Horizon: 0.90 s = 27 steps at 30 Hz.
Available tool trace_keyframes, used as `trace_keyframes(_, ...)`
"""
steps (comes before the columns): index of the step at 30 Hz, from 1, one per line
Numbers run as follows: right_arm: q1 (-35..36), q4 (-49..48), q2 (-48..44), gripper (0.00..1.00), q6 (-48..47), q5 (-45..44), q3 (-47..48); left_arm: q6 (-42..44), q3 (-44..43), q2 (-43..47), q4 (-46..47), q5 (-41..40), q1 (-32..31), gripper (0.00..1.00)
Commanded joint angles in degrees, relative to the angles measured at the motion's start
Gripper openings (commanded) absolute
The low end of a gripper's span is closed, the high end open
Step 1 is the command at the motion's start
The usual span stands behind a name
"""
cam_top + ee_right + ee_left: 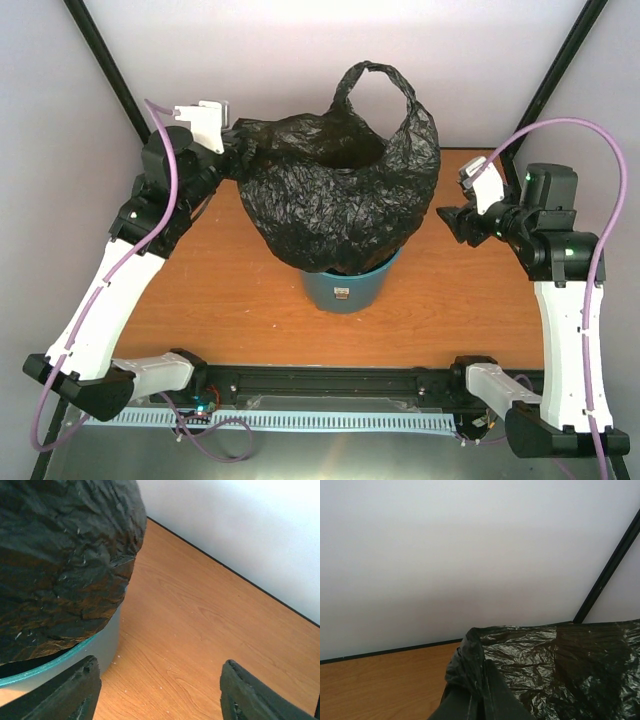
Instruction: Put the trash bags into the trash bin
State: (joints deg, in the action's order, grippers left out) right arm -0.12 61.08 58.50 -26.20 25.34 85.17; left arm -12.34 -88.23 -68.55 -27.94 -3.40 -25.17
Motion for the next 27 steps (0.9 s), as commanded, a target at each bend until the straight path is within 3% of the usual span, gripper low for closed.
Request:
trace_keyframes(1,0.82,-1.06,1.4,0.64,-4.9,4.41,-1.23,-0.55,-0.24,0.79,1.85,0.65,0.65,0.01)
trace_keyframes(8,7.52,-3.44,3.92,0.61,-5.12,4.66,-0.86,-0.31,0.38,1.29,2.6,0.99,0.73,0.01)
trace_keyframes(19,28.6,-2.22,8.93,0.57,-4.19,-1.07,-0.11,0.54,2.52,3.78,4.86,-0.84,0.8,0.01)
trace_keyframes(23,34.12,-2.17,10.28,0.55,-0.06,0.23,-0.85,0.62,3.35,4.74,5.99,-0.98,0.91,0.01)
trace_keyframes(27,34.33,-3.06,11.63,0.54,8.15,-0.78,-1.93,0.58,4.25,5.09,7.17,0.24,1.0,0.01)
